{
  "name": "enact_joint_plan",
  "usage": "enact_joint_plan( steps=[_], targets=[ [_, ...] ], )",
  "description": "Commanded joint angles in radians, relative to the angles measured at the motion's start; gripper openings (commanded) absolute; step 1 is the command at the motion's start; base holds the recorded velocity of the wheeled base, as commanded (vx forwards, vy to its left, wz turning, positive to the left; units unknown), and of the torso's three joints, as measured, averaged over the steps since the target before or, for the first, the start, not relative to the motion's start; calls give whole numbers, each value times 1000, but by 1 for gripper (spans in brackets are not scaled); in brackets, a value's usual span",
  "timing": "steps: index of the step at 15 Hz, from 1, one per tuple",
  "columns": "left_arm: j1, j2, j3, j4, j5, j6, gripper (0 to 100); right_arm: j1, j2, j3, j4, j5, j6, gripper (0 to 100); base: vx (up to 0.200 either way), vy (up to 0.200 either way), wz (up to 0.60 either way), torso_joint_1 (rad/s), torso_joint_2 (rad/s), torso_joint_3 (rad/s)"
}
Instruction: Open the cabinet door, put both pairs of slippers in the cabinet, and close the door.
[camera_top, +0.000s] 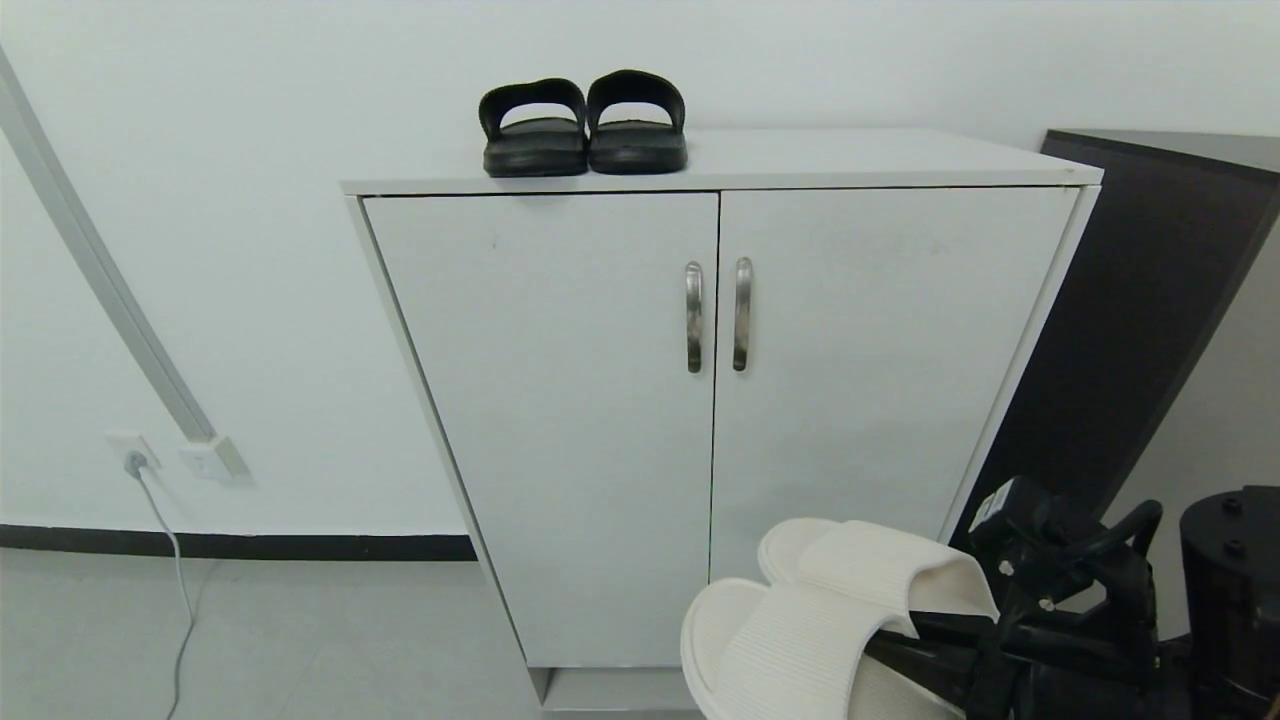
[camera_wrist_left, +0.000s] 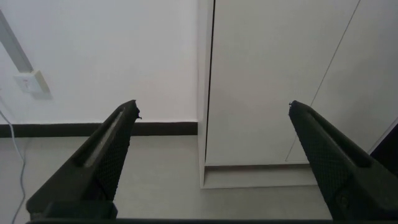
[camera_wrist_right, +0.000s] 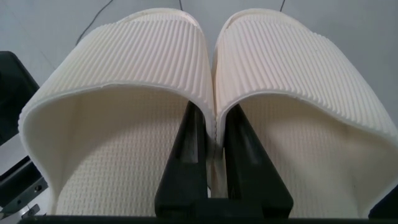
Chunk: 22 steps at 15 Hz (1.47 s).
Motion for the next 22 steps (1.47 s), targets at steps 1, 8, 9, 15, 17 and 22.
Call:
enact_joint_plan(
  steps=[1,8,9,15,17,22],
  targets=[
    [0,0,0,0,0,2,100,2,3,4,1,1,0,0,0,0,0,0,0,0],
    [0,14,-1,4,3,2,100,2,0,11,-2,-1,-20,0,0,0,0,-1,23,26],
    [2,18,-6,1,14,2,100,1,-3,15,-9,-1,-30,0,0,0,0,-7,183,100],
    [-17,273,-190,26,-141,-1,100,1,1,21,-39,-1,-29,0,0,0,0,2,19,19],
    [-20,416,-247,-66,-307,2,100,1,1,22,-49,-1,-27,0,0,0,0,0,0,0],
    [-48,721,-336,-203,-528,2,100,1,5,22,-52,2,-23,0,0,0,0,0,0,0]
  ],
)
